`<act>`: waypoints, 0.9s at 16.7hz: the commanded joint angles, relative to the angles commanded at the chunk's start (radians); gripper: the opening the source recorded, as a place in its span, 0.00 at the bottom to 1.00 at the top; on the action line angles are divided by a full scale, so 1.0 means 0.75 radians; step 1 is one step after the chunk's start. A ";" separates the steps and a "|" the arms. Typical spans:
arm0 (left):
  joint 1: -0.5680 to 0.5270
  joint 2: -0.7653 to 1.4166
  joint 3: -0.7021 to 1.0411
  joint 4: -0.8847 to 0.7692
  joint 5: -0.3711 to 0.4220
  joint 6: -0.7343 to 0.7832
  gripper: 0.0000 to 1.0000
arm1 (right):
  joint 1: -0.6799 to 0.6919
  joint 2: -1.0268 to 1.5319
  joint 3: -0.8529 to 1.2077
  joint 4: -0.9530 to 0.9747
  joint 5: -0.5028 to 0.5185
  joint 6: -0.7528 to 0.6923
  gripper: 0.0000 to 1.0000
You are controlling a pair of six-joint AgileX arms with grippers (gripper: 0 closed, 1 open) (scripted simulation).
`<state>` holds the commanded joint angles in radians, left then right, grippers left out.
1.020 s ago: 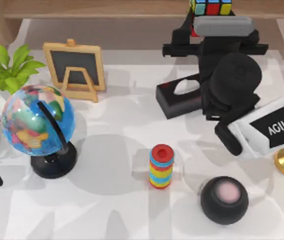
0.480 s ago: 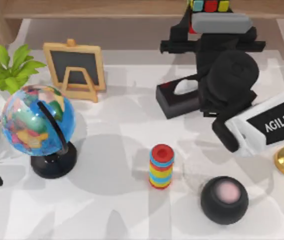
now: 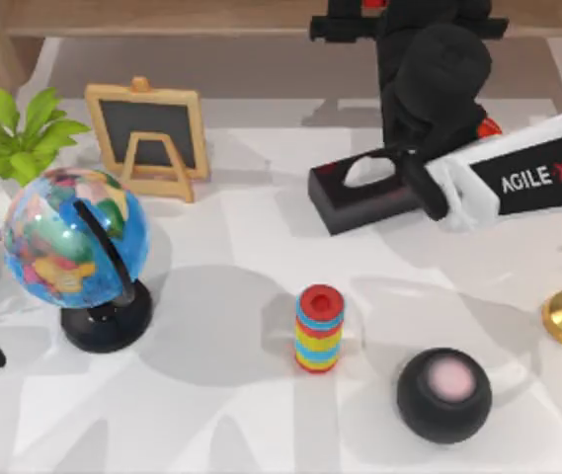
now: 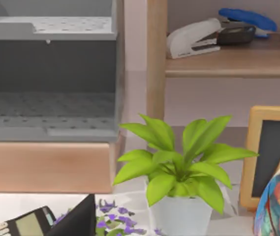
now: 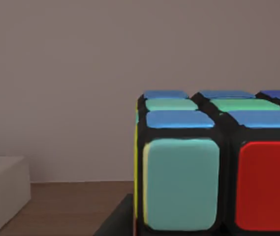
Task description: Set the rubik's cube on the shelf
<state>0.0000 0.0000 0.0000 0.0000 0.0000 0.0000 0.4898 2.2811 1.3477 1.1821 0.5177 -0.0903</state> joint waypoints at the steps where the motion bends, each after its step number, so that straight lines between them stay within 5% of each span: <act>1: 0.000 0.000 0.000 0.000 0.000 0.000 1.00 | -0.014 0.021 0.044 -0.031 -0.012 0.001 0.00; 8: 0.000 0.000 0.000 0.000 0.000 0.000 1.00 | -0.040 0.070 0.124 -0.095 -0.036 -0.002 0.00; 15: 0.000 0.000 0.000 0.000 0.000 0.000 1.00 | -0.040 0.070 0.124 -0.095 -0.036 -0.002 0.53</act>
<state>0.0000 0.0000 0.0000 0.0000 0.0000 0.0000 0.4602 2.3334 1.4408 1.1108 0.4906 -0.0915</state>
